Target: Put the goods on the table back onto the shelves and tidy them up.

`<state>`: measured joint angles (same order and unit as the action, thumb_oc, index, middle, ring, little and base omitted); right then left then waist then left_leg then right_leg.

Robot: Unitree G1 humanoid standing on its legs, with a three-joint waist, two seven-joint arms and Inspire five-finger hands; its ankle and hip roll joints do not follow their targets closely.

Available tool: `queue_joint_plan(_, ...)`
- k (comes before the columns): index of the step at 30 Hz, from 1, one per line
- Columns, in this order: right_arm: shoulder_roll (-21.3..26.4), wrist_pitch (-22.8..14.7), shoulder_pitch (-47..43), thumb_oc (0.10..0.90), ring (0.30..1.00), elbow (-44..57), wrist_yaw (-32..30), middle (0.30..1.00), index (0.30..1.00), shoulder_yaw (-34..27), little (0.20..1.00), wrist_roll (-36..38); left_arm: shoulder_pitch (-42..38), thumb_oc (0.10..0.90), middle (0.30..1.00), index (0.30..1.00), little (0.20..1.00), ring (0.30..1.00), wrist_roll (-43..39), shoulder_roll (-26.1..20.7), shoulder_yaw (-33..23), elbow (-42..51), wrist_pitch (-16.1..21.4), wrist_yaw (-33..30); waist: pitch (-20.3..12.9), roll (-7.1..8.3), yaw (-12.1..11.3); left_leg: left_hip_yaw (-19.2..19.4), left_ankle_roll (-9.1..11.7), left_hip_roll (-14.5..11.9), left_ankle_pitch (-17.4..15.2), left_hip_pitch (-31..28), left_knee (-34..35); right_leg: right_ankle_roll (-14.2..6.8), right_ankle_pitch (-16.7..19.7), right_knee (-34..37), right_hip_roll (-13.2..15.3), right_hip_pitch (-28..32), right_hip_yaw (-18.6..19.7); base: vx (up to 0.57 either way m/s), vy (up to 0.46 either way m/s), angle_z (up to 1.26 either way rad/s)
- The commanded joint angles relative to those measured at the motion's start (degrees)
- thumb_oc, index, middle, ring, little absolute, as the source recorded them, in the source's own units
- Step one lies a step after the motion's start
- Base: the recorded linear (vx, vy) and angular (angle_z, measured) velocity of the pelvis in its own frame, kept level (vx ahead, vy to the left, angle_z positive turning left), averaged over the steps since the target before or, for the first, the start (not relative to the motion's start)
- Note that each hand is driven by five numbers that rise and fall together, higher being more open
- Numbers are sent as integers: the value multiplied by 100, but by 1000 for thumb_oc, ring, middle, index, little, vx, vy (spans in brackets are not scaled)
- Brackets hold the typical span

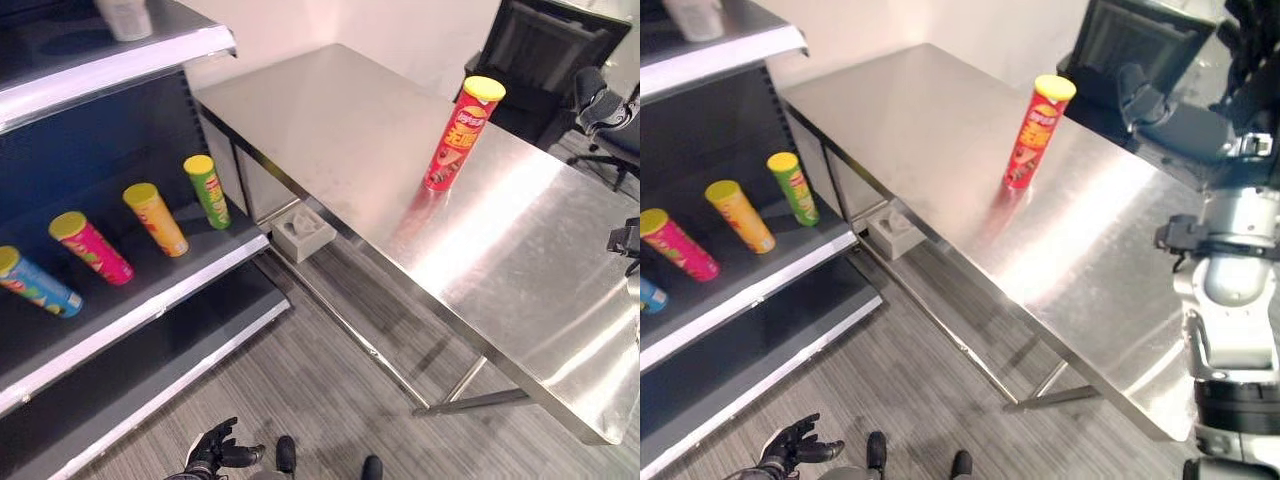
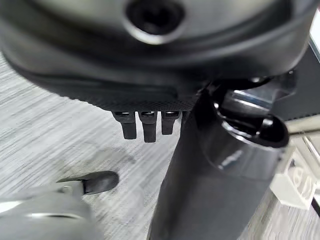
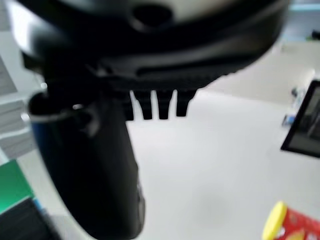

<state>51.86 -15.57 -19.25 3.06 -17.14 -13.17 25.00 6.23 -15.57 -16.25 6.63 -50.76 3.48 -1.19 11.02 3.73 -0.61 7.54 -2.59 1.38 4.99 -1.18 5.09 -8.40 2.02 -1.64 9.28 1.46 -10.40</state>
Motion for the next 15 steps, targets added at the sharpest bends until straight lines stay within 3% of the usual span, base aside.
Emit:
queue_joint_plan(1, 571, -344, -986, 800, 900, -53, -224, 900, 900, -228, 900, -163, -194, 800, 900, 900, 900, 900, 154, -233, 76, 122, 252, -103, -175, 55, -194, -215, 253, -73, -526, 21, -38, -308, -643, -1408, -111, -172, 31, 82, 102, -21)
queue_joint_plan(2, 591, -335, -978, 800, 900, -83, -209, 900, 900, -189, 900, -169, -202, 800, 900, 900, 900, 900, 172, -270, 87, 101, 249, -108, -66, 33, -152, -213, 196, -102, -584, -103, -11, -371, -319, -1951, 9, -471, 28, 14, 47, -8)
queue_joint_plan(4, 605, -325, -969, 800, 900, -123, -215, 900, 900, -186, 900, -168, -197, 800, 900, 900, 900, 900, 176, -282, 76, 128, 257, -112, -48, 39, -171, -193, 201, -109, -629, -132, -9, -391, -248, -1989, 160, -592, 1, 61, -2, -1)
queue_joint_plan(6, 631, -301, -928, 800, 900, -155, -156, 900, 900, -196, 900, -120, -197, 800, 900, 900, 900, 900, 190, -292, 117, 191, 278, -88, -24, 13, -173, -259, 252, -179, -699, -173, -9, -328, -203, -1557, 331, -714, -27, 134, -88, -3)
queue_joint_plan(7, 702, -299, -926, 800, 900, -232, -146, 900, 900, -180, 900, -47, -229, 800, 900, 900, 900, 900, 181, -294, 167, 216, 303, -69, 17, 41, -138, -373, 310, -160, -760, -205, -9, -334, -114, -823, 357, -814, 97, 124, -91, -2)
queue_joint_plan(9, 731, -300, -929, 800, 900, -276, -157, 900, 900, -161, 900, -33, -255, 800, 900, 900, 900, 900, 193, -298, 178, 216, 309, -70, 35, 52, -97, -423, 334, -161, -829, -252, -9, -372, 90, -282, 307, -845, 183, 127, -88, 1)
queue_joint_plan(10, 756, -366, -876, 800, 900, -461, -365, 900, 900, -132, 900, -110, -287, 800, 900, 900, 900, 900, 240, -330, 214, 160, 265, -109, 38, 82, -54, -410, 370, -167, -890, -288, -9, -426, 151, 87, 267, -819, 269, 217, -150, 20)
queue_joint_plan(11, 630, -180, -619, 800, 900, -103, -74, 900, 900, -311, 900, -104, -166, 800, 900, 900, 900, 900, 233, -270, 83, 239, 267, -83, -56, 233, -57, -464, 370, -95, -911, -365, -14, -523, 400, 411, 352, -491, 165, 233, -138, 54)
queue_joint_plan(15, 701, -204, -554, 800, 900, -198, 39, 900, 900, -298, 900, 96, -70, 800, 900, 900, 900, 900, 213, -172, 105, 207, 287, -42, -204, 206, -92, -509, 468, -184, -921, -363, -9, -499, 500, 645, 325, -245, -60, 134, -121, 47)
